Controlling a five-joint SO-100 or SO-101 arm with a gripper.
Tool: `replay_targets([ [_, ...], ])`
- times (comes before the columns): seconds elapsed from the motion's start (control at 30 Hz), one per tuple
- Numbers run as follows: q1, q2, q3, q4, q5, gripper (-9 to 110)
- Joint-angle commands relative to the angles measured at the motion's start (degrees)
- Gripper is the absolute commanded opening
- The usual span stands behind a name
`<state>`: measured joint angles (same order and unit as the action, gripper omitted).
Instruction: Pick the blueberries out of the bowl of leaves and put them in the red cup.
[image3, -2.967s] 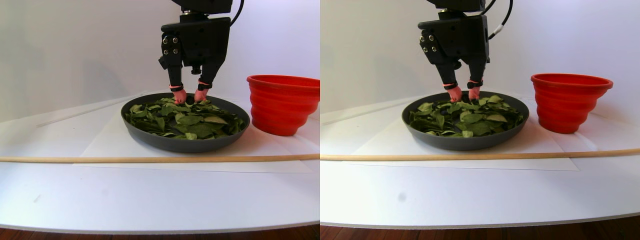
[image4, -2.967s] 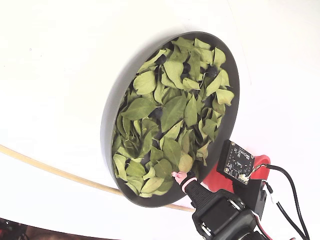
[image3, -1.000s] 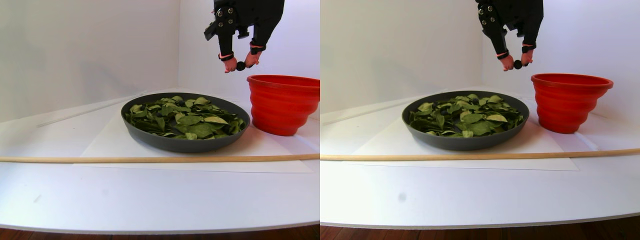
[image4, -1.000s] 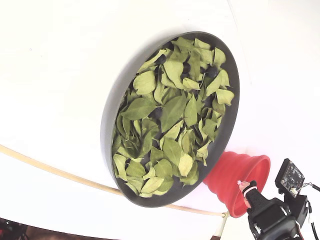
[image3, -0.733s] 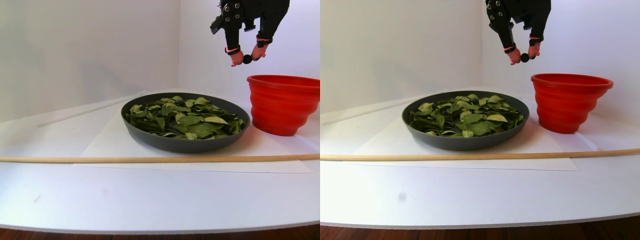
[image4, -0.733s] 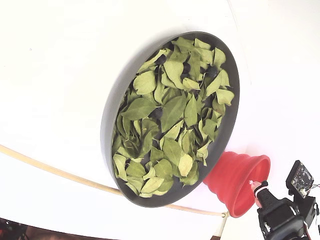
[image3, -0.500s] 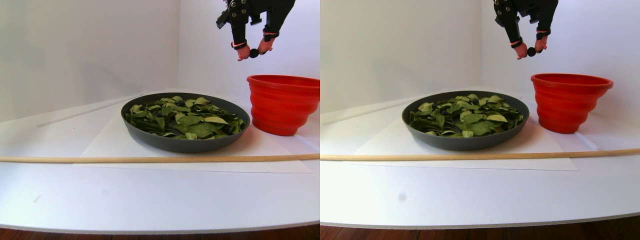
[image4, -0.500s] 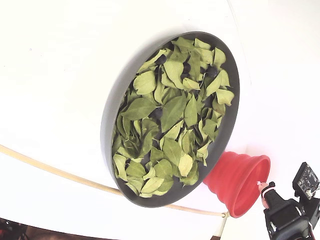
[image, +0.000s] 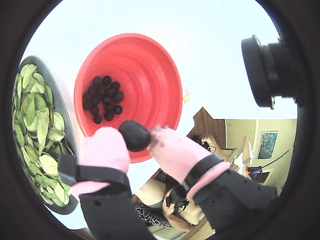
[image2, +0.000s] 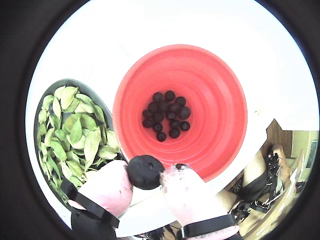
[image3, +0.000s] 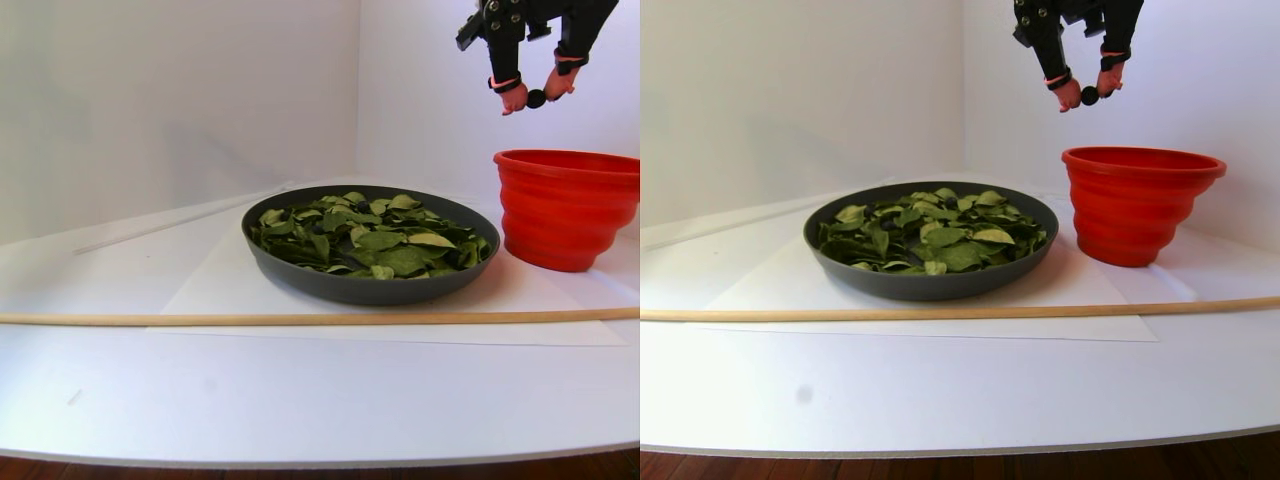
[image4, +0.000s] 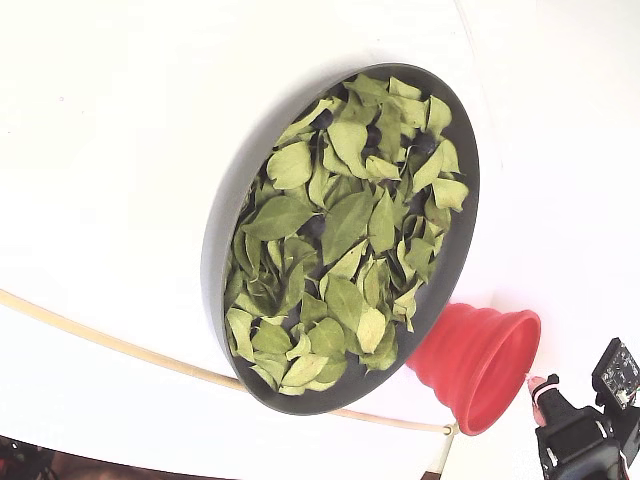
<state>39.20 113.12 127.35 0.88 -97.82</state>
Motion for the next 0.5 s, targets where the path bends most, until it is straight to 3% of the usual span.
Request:
replay_targets([
  [0.0,2.7,0.4,-4.4,-1.4,-0.3,11],
  [0.27,3.8,-2.3,-5.9,-2.3,-0.7,11],
  [0.47,3.5,-2.5,-6.1,-2.3,-0.5,19],
])
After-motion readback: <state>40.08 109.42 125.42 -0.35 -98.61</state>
